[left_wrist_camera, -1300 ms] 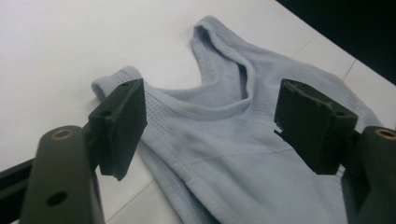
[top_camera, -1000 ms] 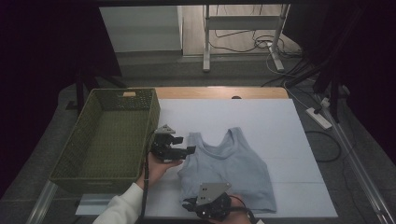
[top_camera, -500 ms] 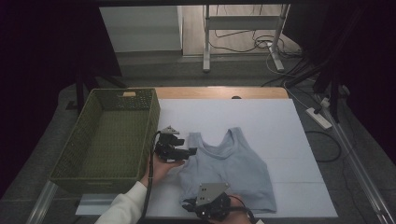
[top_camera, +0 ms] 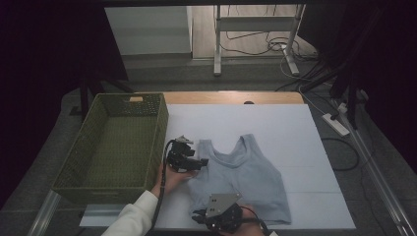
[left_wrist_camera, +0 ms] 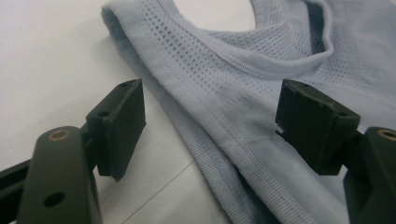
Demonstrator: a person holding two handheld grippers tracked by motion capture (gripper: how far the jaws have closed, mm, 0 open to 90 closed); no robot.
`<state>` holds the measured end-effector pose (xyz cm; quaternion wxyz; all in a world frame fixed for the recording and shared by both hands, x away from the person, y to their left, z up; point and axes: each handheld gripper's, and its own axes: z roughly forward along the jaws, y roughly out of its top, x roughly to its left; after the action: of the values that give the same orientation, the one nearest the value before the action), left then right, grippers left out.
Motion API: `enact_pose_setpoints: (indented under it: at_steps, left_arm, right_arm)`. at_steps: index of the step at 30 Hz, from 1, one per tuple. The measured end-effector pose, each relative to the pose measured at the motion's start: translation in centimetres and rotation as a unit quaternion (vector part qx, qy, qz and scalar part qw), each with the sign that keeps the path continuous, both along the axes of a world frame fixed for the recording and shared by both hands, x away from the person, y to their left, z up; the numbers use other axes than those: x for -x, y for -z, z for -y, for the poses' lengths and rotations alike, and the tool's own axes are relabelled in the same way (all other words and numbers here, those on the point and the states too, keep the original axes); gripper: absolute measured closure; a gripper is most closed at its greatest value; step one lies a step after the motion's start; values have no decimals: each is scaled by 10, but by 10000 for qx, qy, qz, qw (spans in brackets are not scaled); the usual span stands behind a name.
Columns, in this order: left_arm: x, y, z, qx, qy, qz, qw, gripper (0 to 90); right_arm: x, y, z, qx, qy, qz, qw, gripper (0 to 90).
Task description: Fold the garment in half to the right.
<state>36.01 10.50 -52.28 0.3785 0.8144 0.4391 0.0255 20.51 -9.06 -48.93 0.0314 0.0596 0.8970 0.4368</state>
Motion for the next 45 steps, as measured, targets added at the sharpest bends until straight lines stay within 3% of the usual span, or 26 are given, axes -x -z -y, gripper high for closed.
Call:
enact_pose_setpoints:
  at_steps: [6,22,31,40,45]
  left_arm:
    - [-1,3,2,-117,33,-40,9999,243]
    - [-4,10,5,-163,93,-112,9998,250]
    - [-1,11,6,-5,141,-132,9998,373]
    - [8,10,21,-341,139,101,9993,424]
    - [8,11,20,-171,233,24,9996,525]
  right_arm:
    - [0,0,0,12,-5,19,10000,814]
    - [0,2,-1,73,-11,43,10000,814]
    - [0,3,-2,87,-23,49,9999,814]
    - [0,3,-2,103,-14,70,9999,814]
    - [1,2,-2,105,-12,78,9999,814]
